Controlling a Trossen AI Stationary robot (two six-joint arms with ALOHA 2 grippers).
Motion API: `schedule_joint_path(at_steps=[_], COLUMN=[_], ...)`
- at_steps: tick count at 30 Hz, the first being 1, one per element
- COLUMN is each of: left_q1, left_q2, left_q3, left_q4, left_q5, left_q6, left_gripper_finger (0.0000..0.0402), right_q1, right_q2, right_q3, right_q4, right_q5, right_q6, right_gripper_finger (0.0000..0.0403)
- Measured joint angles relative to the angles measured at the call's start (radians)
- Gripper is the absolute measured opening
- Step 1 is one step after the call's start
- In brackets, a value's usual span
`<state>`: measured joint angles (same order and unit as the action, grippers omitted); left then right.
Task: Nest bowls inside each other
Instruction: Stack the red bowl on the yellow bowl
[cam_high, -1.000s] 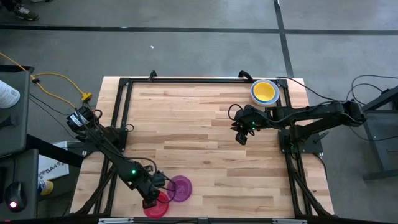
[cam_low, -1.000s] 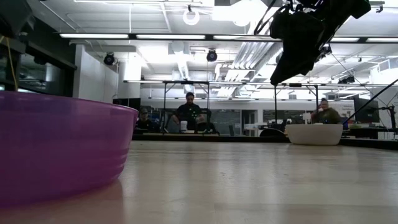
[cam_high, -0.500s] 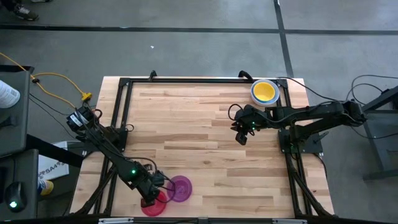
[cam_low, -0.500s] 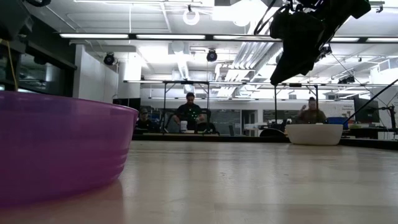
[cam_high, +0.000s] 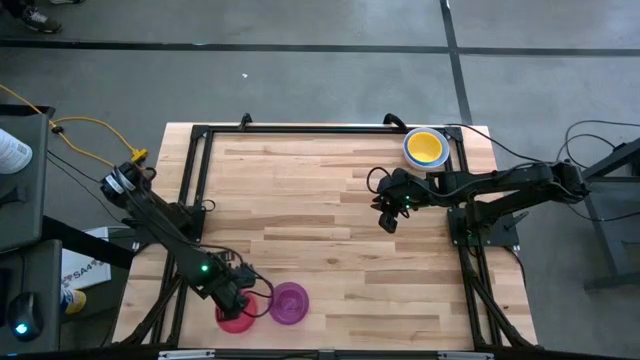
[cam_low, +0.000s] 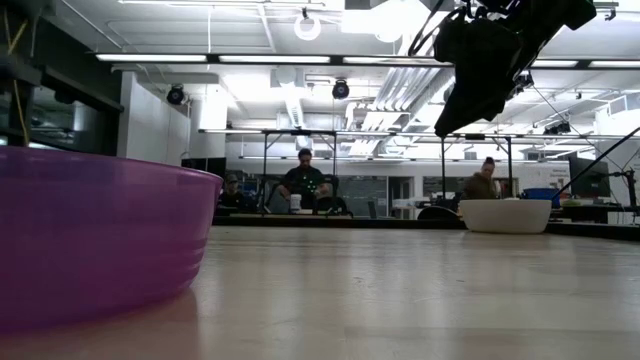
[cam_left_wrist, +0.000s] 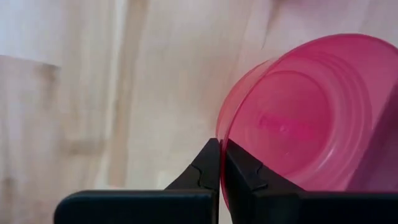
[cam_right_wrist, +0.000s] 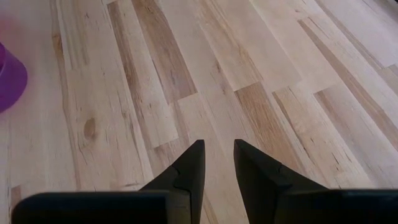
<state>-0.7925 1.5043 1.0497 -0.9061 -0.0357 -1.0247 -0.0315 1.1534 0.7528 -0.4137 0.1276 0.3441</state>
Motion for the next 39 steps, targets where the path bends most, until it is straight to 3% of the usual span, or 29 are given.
schedule_joint_path(at_steps=[8,18,23,30,39], left_q1=[0.045,0.327,0.484,0.688,0.776], left_q2=[-0.016,-0.016,-0.024,-0.024,0.002], left_q3=[0.196,0.233,0.233,0.233,0.24], left_q4=[-0.244,-0.343,-0.314,-0.182,-0.157], left_q5=[-0.078,-0.051,-0.045,0.056,0.083], left_q6=[0.086,0.408,0.569,0.728,0.736], left_gripper_finger=[0.0001,0.0001,0.0,0.0,0.0], right_q1=[0.0,0.076,0.141,0.231,0.278], right_q2=[0.0,0.0,0.0,0.0,0.02], right_q3=[0.0,0.0,0.0,0.0,0.014], right_q4=[0.015,0.169,0.171,0.24,0.298], right_q5=[-0.008,-0.104,-0.103,-0.067,-0.02], right_q6=[-0.013,-0.163,-0.214,-0.285,-0.323], right_gripper_finger=[0.008,0.008,0.008,0.008,0.008])
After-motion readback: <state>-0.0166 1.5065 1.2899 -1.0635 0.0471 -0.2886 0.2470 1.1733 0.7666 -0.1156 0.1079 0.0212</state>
